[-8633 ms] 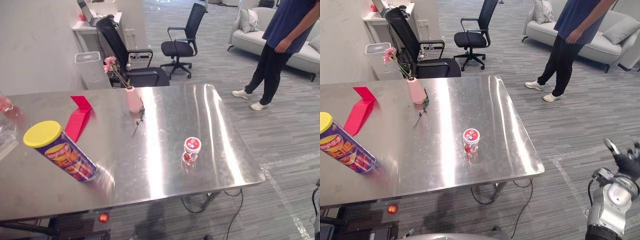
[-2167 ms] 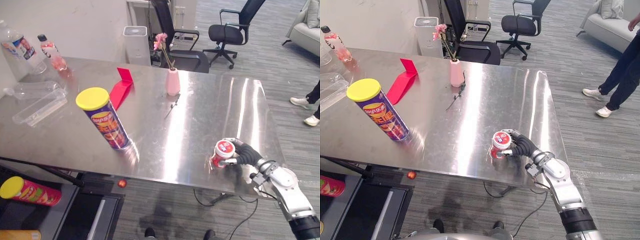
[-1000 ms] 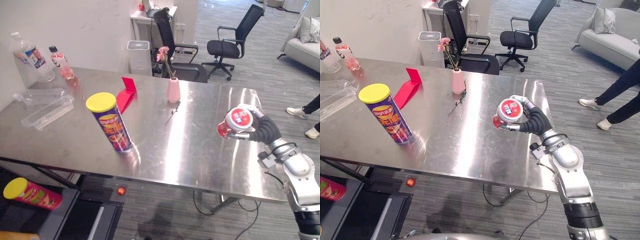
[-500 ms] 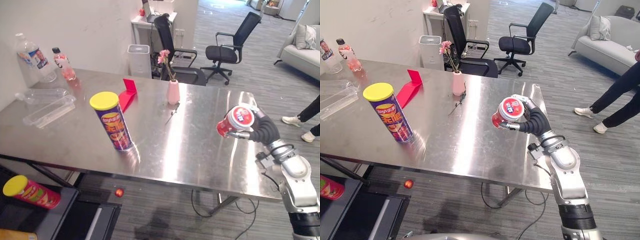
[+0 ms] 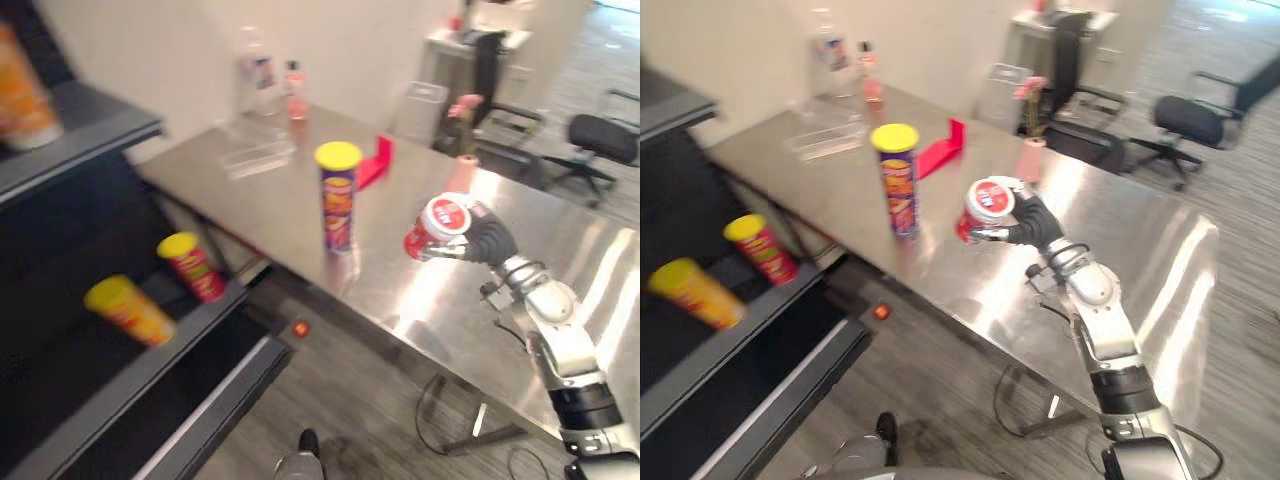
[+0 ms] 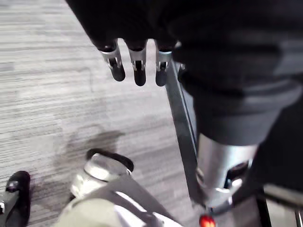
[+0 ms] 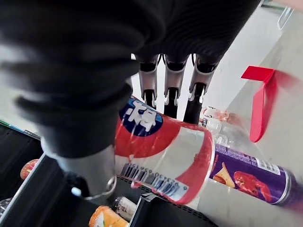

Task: Put the gum and the chips on the shelf.

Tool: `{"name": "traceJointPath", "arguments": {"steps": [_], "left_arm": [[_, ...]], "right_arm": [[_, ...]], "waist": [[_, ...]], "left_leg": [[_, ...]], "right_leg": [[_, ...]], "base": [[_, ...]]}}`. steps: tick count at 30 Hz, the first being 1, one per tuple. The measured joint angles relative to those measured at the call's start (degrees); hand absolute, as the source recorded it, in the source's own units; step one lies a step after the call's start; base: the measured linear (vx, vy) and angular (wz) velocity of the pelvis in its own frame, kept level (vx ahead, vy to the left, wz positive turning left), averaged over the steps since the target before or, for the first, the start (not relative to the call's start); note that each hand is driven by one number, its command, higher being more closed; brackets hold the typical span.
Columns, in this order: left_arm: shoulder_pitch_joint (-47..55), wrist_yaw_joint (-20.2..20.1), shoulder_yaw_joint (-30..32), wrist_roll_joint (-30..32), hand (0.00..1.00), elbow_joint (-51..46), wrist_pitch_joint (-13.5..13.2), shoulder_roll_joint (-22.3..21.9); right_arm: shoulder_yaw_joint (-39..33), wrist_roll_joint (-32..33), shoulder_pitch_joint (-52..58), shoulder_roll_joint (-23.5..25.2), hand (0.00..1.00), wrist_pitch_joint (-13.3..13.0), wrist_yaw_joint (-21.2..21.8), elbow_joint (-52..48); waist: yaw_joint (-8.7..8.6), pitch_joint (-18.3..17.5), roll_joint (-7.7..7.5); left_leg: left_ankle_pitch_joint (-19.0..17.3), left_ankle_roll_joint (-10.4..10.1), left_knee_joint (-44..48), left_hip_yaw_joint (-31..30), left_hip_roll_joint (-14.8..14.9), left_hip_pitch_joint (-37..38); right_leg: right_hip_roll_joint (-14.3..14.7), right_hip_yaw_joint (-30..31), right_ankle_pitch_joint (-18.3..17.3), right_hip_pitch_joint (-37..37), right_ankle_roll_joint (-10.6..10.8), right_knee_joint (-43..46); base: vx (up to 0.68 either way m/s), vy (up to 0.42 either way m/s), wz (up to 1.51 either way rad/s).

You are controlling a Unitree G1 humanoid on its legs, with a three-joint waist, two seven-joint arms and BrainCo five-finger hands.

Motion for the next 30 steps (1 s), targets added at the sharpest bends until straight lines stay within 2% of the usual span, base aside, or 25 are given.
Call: {"name": "traceJointPath", "arguments": {"steps": [1, 3, 4, 5, 6, 7, 9, 10, 11, 13, 17, 18, 19, 20, 21, 22, 23, 24, 25, 26, 29, 30], "left_arm": [[1.07, -0.14, 0.07, 0.66, 0.00, 1.23, 0.18, -0.02], [2.92, -0.43, 0.63, 2.49, 0.00, 1.82, 0.39, -0.21], [3.19, -0.72, 1.18, 2.56, 0.00, 1.83, 0.37, -0.48], [3.29, -0.84, 1.17, 2.62, 0.00, 1.71, 0.23, -0.48], [3.14, -1.05, 1.32, 2.69, 0.00, 1.65, 0.15, -0.16], [3.08, -1.12, 1.52, 3.11, 0.00, 1.69, 0.08, -0.20], [2.86, -1.27, 1.35, 4.73, 0.00, 1.85, -0.61, -0.33], [2.81, -1.27, 1.27, 4.77, 0.00, 1.89, -0.74, -0.31], [2.79, -1.36, 0.57, 4.80, 0.00, 2.50, -1.55, -0.34], [2.90, -1.69, 0.24, 4.71, 0.00, 3.27, -1.80, -0.51], [2.93, -2.22, -0.76, 4.71, 0.00, 3.93, -2.26, -0.15], [2.81, -2.35, -1.09, 4.78, 0.00, 3.77, -2.27, 0.08], [2.70, -2.38, -1.28, 4.90, 0.00, 3.53, -2.19, 0.29], [2.32, -2.35, -1.58, 6.25, 0.00, 2.87, -2.06, 0.75], [1.95, -2.39, -1.84, 6.89, 0.00, 2.66, -1.93, 0.91], [0.10, -2.41, -1.63, 8.35, 0.00, 2.93, -0.79, 2.05], [-1.94, -2.50, -0.82, 9.04, 0.00, 2.93, 0.54, 3.42], [-2.62, -2.57, -0.80, 9.30, 0.00, 2.86, 0.97, 3.66], [-3.55, -3.32, -1.29, 9.60, 0.00, 3.19, 2.80, 3.56], [-3.47, -3.62, -1.33, 9.78, 0.00, 2.81, 2.92, 3.94], [-3.27, -5.19, -3.76, 9.81, 0.00, 0.87, 3.87, 4.17], [-3.17, -5.28, -4.10, 9.82, 0.00, 0.61, 3.95, 4.17]], "right_arm": [[-1.19, -0.04, 2.04, -0.16, 1.00, -0.01, -0.36, -0.07], [-3.42, -0.04, 6.00, -0.76, 1.00, -0.08, -0.76, -1.25], [-5.00, -0.05, 7.60, -0.78, 1.00, -0.22, -0.81, -1.52], [-5.06, -0.06, 8.31, -0.63, 1.00, -0.23, -0.91, -1.56], [-5.13, -0.08, 8.96, -0.63, 1.00, -0.26, -0.68, -1.76], [-5.22, -0.10, 9.37, -0.55, 1.00, -0.29, -0.68, -1.79], [-6.38, -0.21, 11.63, 0.73, 1.00, -0.29, -0.68, -1.76], [-6.65, -0.22, 11.90, 1.00, 1.00, -0.29, -0.71, -1.76], [-7.50, -0.26, 12.89, 2.14, 1.00, -0.29, -1.04, -1.63], [-7.95, -0.54, 13.42, 2.30, 1.00, -0.43, -1.22, -1.57], [-8.79, -2.32, 15.28, 2.57, 1.00, -3.07, -1.22, -1.38], [-8.95, -2.30, 16.01, 2.65, 1.00, -3.94, -0.57, -1.39], [-9.01, -2.30, 16.60, 2.71, 1.00, -4.32, -0.32, -1.41], [-9.10, -2.31, 18.34, 2.90, 1.00, -4.95, 0.31, -1.50], [-9.10, -2.31, 19.07, 3.12, 1.00, -5.00, 0.37, -1.63], [-9.07, -2.33, 19.85, 3.95, 1.00, -5.00, 0.35, -1.88], [-9.11, -2.32, 20.26, 5.73, 1.00, -5.03, 0.27, -2.57], [-9.38, -2.32, 20.29, 5.65, 1.00, -5.02, 0.26, -3.91], [-9.42, -2.28, 20.57, 6.02, 1.00, -5.36, 0.60, -5.98], [-9.08, -2.28, 20.49, 6.01, 1.00, -5.37, 0.78, -6.15], [-8.73, -2.24, 20.21, 5.68, 1.00, -5.44, 2.22, -5.76], [-8.64, -2.24, 19.99, 5.65, 1.00, -5.44, 2.39, -5.72]], "waist": [[-0.47, -0.01, -0.19], [-1.90, -0.80, 1.16], [-2.64, -1.43, 2.35], [-3.37, -2.20, 1.79], [-3.39, -2.32, 1.63], [-3.37, -2.38, 1.74], [-3.72, -2.60, 2.10], [-3.74, -2.59, 2.05], [-4.07, -2.67, 1.64], [-4.18, -2.65, 1.63], [-3.46, -2.35, 1.83], [-3.52, -1.76, 2.06], [-3.57, -1.53, 2.07], [-3.89, -1.01, 2.49], [-4.14, -0.84, 2.87], [-5.31, -0.51, 2.70], [-5.75, -0.59, -1.39], [-5.60, 0.21, -1.34], [-4.91, 1.10, -1.63], [-5.04, 1.20, -1.37], [-4.72, 0.21, 0.58], [-4.72, 0.00, 0.60]], "left_leg": [[-2.74, -0.96, 6.75, 5.52, 1.69, 2.81], [-2.72, -2.79, 9.36, 7.98, 5.32, 7.04], [-2.72, -4.64, 6.52, 8.13, 3.59, 6.60], [-2.11, -4.94, 3.32, 8.02, 1.43, 6.29], [-1.69, -4.93, -1.57, 7.48, -1.26, 6.36], [-1.56, -5.09, -4.30, 7.24, -2.34, 6.64], [0.48, -6.24, -16.92, 3.27, -6.54, 8.39], [0.94, -6.15, -18.16, 2.84, -6.90, 8.53], [3.54, -5.84, -22.68, 1.03, -8.32, 9.00], [5.64, -5.79, -26.06, -0.64, -9.43, 9.74], [5.65, -5.37, -28.14, -6.32, -11.89, 9.50], [4.98, -4.58, -28.16, -8.87, -12.55, 9.39], [4.94, -4.55, -28.16, -10.36, -12.88, 9.40], [5.18, -4.57, -28.23, -15.40, -13.09, 8.96], [5.03, -4.60, -28.29, -17.90, -12.99, 8.08], [2.01, -6.63, -28.32, -19.21, -12.45, 6.94], [-1.26, -5.77, -23.34, -16.02, -13.42, 5.51], [-0.90, -1.78, -17.04, -15.11, -11.79, 4.21], [-1.80, -3.43, -16.92, -18.11, -12.60, 5.93], [-1.41, -2.95, -17.43, -19.00, -13.25, 6.11], [0.20, -3.25, -18.62, -24.31, -13.29, 5.95], [0.53, -3.42, -18.99, -24.97, -13.34, 6.04]], "right_leg": [[-1.74, -1.98, 0.09, 0.80, 0.05, 0.33], [-2.74, -5.80, 0.16, 2.30, 0.40, 1.36], [-3.46, -7.46, 0.39, 1.91, 1.31, 2.21], [-3.81, -7.41, 1.19, 1.09, 2.57, 1.47], [-3.79, -7.63, 2.60, 0.63, 3.00, -0.02], [-3.71, -8.33, 3.21, 0.57, 3.10, -0.33], [-3.30, -12.48, 4.32, 0.52, 3.35, 0.27], [-3.31, -12.91, 4.30, 0.55, 3.32, 0.53], [-4.00, -14.09, 4.26, 0.63, 3.21, 2.46], [-5.27, -14.72, 4.23, 0.77, 3.14, 5.30], [-10.27, -14.52, 4.03, 0.83, 2.40, 14.90], [-11.31, -11.03, 4.37, 0.55, 0.02, 17.76], [-11.56, -8.41, 4.72, 0.25, -1.50, 19.01], [-10.02, 0.77, 3.18, -2.11, -4.86, 21.55], [-7.69, 5.32, 1.18, -3.27, -4.50, 21.80], [-1.99, 13.16, -1.90, -4.86, -3.67, 19.05], [-0.91, 18.89, -3.35, -5.94, -2.27, 14.57], [-0.39, 20.32, -4.24, -6.04, -0.97, 14.32], [0.40, 25.24, -6.34, -6.03, 0.27, 13.95], [0.69, 26.07, -6.49, -6.43, 0.30, 13.96], [3.62, 26.53, -5.66, -7.17, 1.16, 9.68], [3.88, 26.47, -5.31, -7.03, 1.42, 8.35]], "base": [[-0.11, 0.043, 1.17], [-0.10, 0.079, 1.25], [-0.10, 0.155, 1.07], [-0.14, 0.200, 1.11], [-0.13, 0.164, 0.73], [-0.15, 0.166, 0.77], [-0.15, 0.155, 0.88], [-0.16, 0.091, 1.05], [-0.12, 0.031, 0.86], [-0.10, 0.005, 0.80], [-0.07, 0.062, 0.73], [-0.07, 0.110, 0.92], [-0.05, 0.090, 1.24], [-0.05, 0.054, 1.17], [-0.05, 0.034, 1.69], [0.03, 0.015, 1.74], [0.08, -0.008, 1.65], [0.20, -0.032, 1.42], [0.15, -0.026, 0.94], [0.11, 0.006, 1.12], [0.04, 0.030, 0.84], [0.08, -0.006, 0.71]]}}
